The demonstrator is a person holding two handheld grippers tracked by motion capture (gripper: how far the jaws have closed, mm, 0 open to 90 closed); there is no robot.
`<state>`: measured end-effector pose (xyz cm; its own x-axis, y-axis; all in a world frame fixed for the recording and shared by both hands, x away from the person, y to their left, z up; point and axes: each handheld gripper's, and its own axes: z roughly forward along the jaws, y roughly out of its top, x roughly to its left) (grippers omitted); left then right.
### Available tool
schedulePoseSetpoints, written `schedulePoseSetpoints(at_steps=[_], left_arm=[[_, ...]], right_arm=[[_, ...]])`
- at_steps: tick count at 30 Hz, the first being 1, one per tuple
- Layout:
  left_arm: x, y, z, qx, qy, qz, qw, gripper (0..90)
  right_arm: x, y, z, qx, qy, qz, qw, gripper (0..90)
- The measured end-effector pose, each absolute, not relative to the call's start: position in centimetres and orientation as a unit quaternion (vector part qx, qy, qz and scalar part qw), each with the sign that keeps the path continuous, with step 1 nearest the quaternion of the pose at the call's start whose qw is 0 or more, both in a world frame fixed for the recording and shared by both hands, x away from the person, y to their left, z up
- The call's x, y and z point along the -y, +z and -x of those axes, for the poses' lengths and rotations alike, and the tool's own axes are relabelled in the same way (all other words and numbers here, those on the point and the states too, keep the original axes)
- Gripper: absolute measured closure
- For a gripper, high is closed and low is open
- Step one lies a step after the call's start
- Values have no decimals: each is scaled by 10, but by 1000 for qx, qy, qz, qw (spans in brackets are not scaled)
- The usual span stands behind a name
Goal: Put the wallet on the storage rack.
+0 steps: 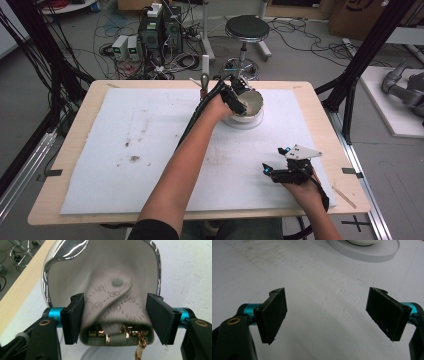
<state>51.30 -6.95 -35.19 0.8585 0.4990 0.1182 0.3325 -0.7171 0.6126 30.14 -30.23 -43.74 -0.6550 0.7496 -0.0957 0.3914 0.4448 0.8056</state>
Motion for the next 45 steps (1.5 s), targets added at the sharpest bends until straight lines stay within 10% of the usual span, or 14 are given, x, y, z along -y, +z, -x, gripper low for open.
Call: schedulePoseSetpoints(at_steps=[45], left_arm=[[-82, -344, -398, -224, 118, -871, 420, 276]], right_arm=[[285, -436, -307, -828, 392, -332, 223, 173]])
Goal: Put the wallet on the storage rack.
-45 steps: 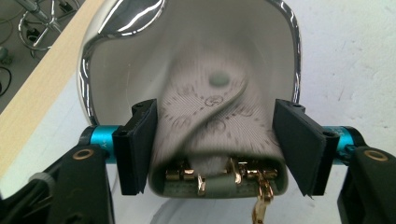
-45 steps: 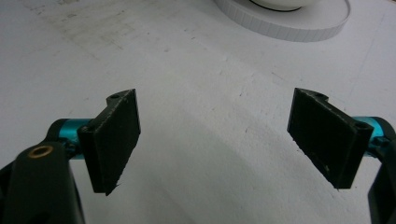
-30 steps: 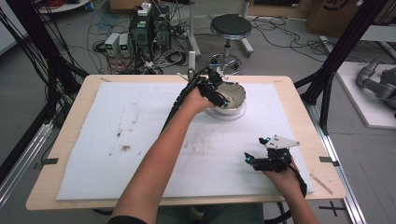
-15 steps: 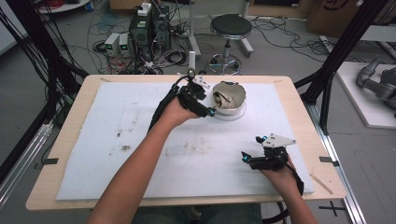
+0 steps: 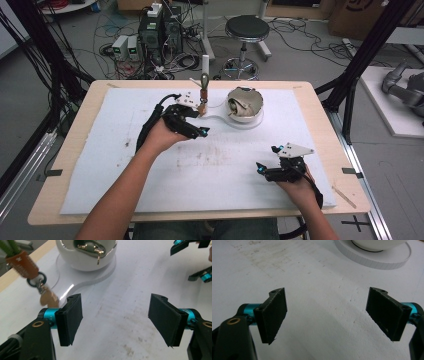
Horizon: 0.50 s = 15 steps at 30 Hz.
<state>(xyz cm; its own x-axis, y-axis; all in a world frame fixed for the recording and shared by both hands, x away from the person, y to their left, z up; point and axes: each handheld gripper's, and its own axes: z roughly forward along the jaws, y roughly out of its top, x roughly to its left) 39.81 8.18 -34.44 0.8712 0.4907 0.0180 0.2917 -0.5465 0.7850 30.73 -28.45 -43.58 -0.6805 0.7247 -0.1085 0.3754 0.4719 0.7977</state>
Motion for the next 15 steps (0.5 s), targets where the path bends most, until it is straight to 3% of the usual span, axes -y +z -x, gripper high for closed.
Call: schedulePoseSetpoints(at_steps=[15], left_arm=[[-133, -364, -348, -252, 133, -842, 458, 276]], right_arm=[[282, -436, -306, -830, 394, -326, 223, 174]])
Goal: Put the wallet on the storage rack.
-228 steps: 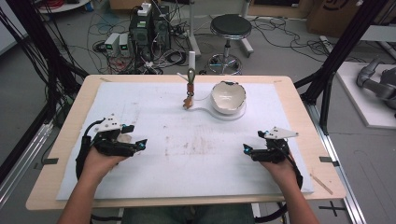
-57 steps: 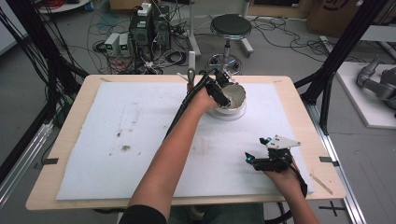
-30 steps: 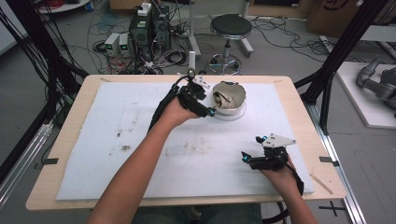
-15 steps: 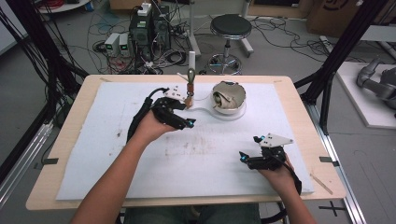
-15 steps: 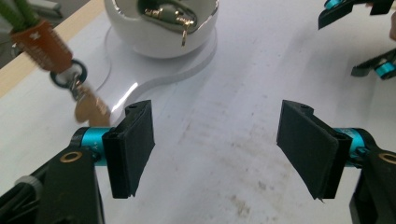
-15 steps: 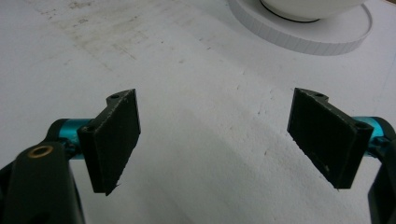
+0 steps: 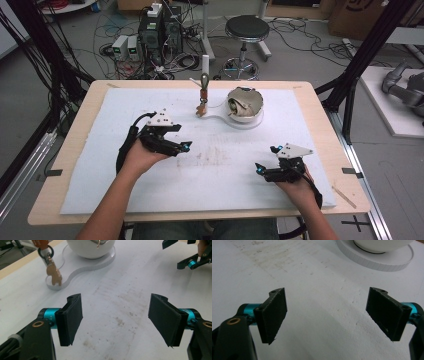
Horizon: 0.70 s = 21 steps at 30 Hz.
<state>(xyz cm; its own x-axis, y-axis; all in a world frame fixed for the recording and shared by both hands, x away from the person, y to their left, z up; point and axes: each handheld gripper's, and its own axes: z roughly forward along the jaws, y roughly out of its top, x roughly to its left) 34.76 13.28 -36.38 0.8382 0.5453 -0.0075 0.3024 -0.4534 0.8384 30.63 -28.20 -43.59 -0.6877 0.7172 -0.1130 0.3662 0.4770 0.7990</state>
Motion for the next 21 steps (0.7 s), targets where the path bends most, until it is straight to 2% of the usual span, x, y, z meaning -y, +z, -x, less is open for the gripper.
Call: schedulePoseSetpoints(at_steps=[14, 21], left_arm=[[-187, -384, -328, -307, 152, -827, 446, 276], [-200, -396, -320, -329, 151, -821, 441, 275]], right_arm=[[283, -437, -310, -828, 397, -331, 218, 174], [282, -438, -312, -829, 396, -329, 218, 173]])
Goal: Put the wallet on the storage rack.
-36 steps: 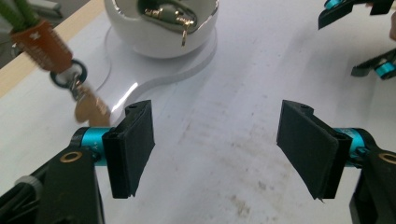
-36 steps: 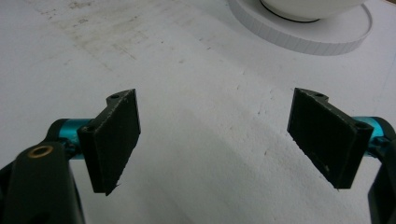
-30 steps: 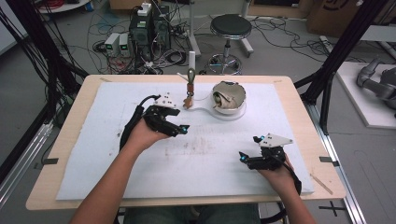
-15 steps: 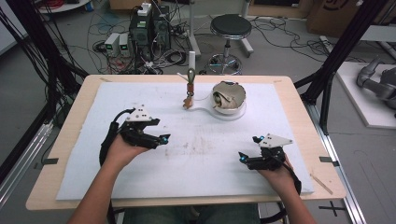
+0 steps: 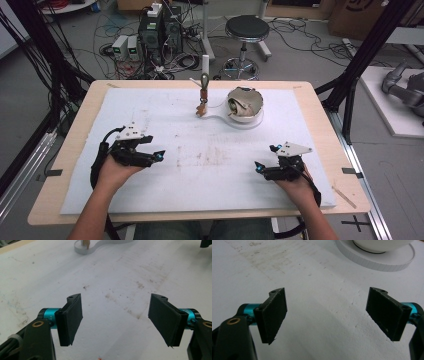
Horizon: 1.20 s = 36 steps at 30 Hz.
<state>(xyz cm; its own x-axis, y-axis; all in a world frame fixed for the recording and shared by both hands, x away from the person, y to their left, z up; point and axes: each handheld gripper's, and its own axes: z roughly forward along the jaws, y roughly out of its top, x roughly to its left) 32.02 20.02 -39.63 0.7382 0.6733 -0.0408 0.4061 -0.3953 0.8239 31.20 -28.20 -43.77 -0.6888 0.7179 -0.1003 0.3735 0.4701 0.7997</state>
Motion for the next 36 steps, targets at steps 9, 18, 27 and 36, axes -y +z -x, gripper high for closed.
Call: schedulePoseSetpoints(at_steps=[9, 18, 27, 36], left_arm=[[-211, -412, -318, -352, 163, -815, 432, 272], [-211, -419, -319, -359, 157, -814, 429, 271], [-212, -421, -319, -366, 150, -810, 433, 268], [-213, -423, -318, -366, 149, -812, 430, 268]], right_arm=[[289, -436, -313, -824, 399, -336, 222, 174], [292, -435, -311, -822, 396, -340, 228, 173], [290, -435, -314, -823, 397, -339, 225, 173], [289, -436, -315, -823, 397, -338, 224, 174]])
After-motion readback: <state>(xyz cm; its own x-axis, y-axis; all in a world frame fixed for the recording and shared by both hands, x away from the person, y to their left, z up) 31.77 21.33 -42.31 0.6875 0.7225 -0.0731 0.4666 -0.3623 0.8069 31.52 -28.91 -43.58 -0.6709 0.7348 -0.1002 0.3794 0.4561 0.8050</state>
